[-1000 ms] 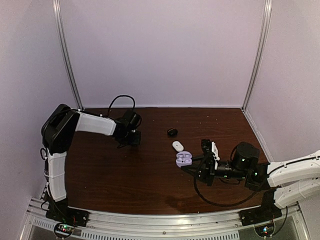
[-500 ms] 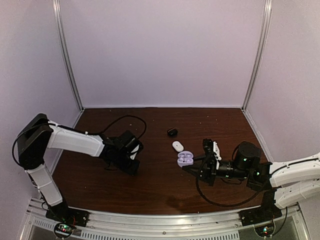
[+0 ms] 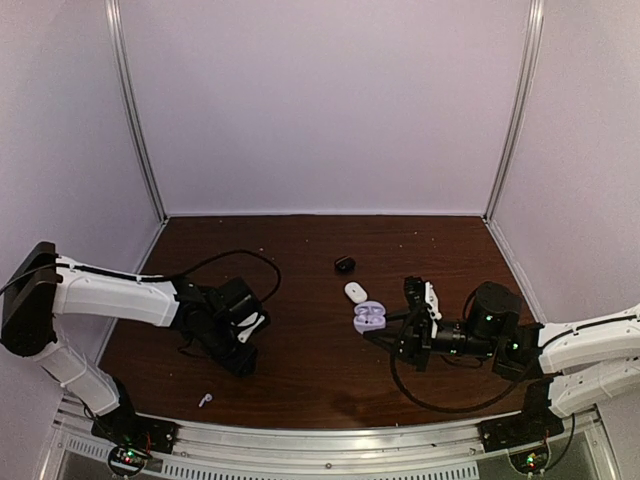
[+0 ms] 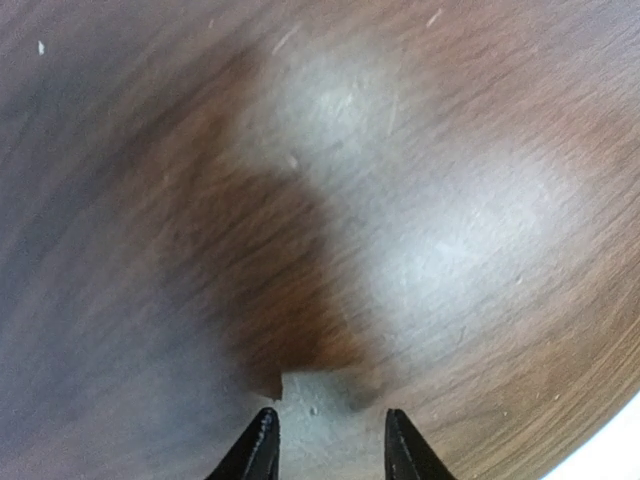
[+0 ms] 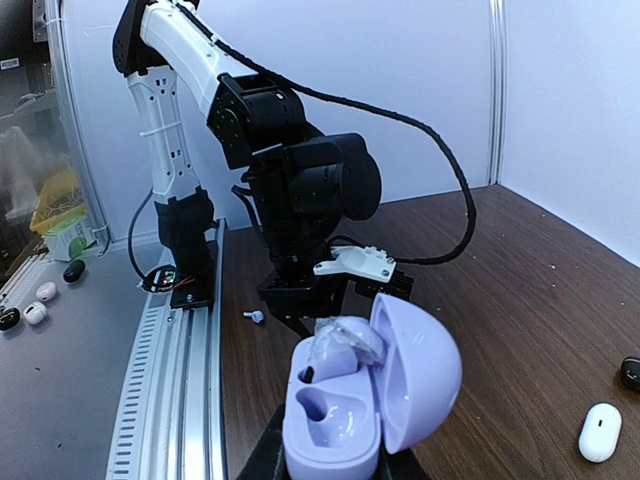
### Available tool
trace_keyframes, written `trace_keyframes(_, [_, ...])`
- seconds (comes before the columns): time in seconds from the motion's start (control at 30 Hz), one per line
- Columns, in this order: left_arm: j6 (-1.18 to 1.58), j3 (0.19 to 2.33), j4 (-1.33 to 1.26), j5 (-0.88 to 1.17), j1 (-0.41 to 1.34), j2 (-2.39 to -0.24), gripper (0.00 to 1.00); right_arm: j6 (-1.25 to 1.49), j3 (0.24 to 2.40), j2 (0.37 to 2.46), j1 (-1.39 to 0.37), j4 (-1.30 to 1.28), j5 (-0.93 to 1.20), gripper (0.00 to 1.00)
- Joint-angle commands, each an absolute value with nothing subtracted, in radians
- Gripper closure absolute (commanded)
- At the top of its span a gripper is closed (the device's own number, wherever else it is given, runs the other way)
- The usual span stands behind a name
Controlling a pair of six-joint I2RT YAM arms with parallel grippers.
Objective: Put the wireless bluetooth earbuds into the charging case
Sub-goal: Move the right earbud to the corner of the board, then pick up the right earbud from the corner of the board.
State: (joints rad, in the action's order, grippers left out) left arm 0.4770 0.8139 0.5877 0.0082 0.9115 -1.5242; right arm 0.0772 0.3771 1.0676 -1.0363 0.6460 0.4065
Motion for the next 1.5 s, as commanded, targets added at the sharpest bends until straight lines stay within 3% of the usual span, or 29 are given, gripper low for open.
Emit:
trace_keyframes(0.0, [0.493, 0.862, 0.684, 0.017, 0.915, -1.497, 0.59, 0.074, 0.407, 1.056, -1.032, 0.65, 0.418, 1.0])
trace_keyframes(0.23, [0.648, 0.865, 0.838, -0.052, 0.92, -1.295, 0.55, 0.085, 0.395, 1.046, -1.034, 0.66, 0.419, 1.0])
trace_keyframes(0.53, [0.804, 0.643, 0.894, 0.107, 0.923, -1.041, 0.57, 0.091, 0.389, 1.075, -1.034, 0.698, 0.44, 1.0])
trace_keyframes(1.0, [0.651, 0.707, 0.977, 0.048, 0.931, -1.275, 0.69, 0.1, 0.374, 1.078, -1.034, 0.719, 0.437, 1.0])
trace_keyframes(1.47, [0.599, 0.733, 0.935, 0.075, 0.939, -1.372, 0.7, 0.1, 0.361, 1.065, -1.034, 0.717, 0.424, 1.0])
